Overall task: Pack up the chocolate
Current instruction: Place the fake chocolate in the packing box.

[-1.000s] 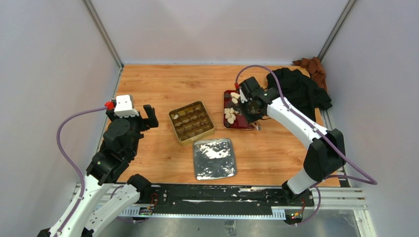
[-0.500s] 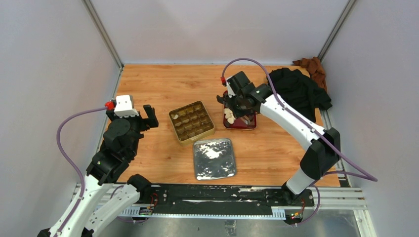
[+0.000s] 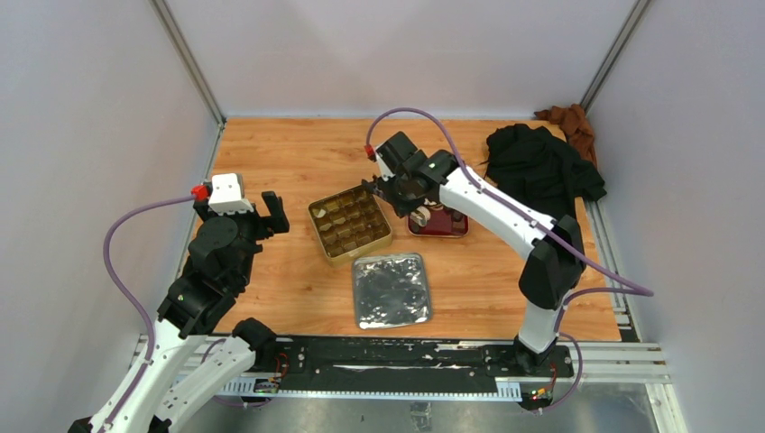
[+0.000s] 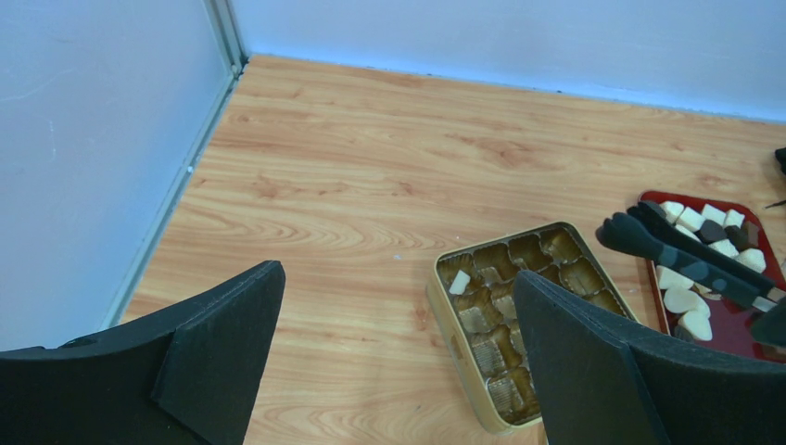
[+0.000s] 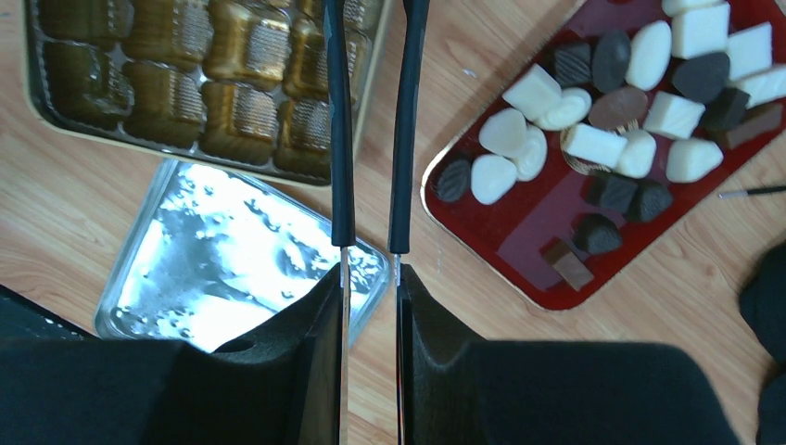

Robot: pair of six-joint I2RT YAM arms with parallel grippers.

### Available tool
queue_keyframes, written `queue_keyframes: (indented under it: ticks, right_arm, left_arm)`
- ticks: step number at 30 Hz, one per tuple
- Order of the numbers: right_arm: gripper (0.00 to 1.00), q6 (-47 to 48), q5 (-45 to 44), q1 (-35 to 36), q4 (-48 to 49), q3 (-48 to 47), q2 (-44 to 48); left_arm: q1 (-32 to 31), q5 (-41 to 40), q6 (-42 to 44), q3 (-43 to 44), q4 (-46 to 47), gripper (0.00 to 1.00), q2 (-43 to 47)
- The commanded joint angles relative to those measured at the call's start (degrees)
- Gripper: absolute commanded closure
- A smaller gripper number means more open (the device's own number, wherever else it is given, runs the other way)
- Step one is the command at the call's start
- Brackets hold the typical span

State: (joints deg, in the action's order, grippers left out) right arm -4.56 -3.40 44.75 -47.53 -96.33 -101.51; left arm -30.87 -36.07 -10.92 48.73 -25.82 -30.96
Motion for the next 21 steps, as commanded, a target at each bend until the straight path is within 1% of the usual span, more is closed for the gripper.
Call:
queue_keyframes:
  ticks: [1, 11, 21]
  right_arm:
    - [0.83, 0.9, 0.9, 2.5, -0.6, -4.3, -2.8]
    - [0.83, 1.3, 2.1, 5.8, -0.7, -11.1, -9.0]
    - [0.83, 1.7, 3.4, 7.6, -0.6, -16.0, -14.5]
  left_arm:
    - [0.3, -0.8, -0.1, -0.7, 1.1, 0.00, 0.7]
    - [0.3, -0.7, -0.1, -0.7, 1.1, 0.00, 1.0]
    - [0.3, -0.7, 0.0, -0.8, 1.2, 0.00, 1.0]
